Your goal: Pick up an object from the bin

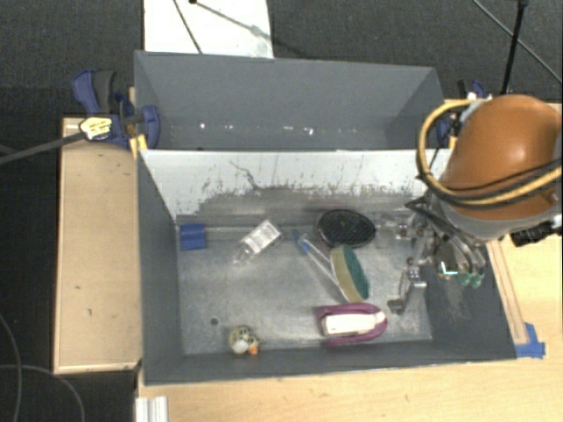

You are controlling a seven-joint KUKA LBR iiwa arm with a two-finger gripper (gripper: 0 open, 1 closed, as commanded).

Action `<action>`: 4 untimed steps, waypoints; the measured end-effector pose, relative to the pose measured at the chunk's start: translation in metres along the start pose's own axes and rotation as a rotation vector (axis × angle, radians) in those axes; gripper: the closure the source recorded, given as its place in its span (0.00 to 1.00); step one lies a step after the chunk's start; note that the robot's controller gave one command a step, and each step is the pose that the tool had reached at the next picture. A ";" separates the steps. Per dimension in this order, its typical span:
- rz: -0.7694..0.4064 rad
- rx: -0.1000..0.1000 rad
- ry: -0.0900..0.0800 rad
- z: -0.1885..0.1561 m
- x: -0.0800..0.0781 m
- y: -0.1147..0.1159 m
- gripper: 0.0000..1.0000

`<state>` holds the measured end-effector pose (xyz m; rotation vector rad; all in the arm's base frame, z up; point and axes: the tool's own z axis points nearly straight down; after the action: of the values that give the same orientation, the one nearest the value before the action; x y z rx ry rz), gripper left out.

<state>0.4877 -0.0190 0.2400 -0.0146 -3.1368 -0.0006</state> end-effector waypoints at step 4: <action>0.023 0.002 -0.015 0.050 -0.030 -0.060 1.00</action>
Offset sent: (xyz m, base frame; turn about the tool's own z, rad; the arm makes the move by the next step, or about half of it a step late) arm 0.0331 0.0048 -0.1700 0.1390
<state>0.5166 -0.0788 0.1901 -0.0502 -3.1510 0.0021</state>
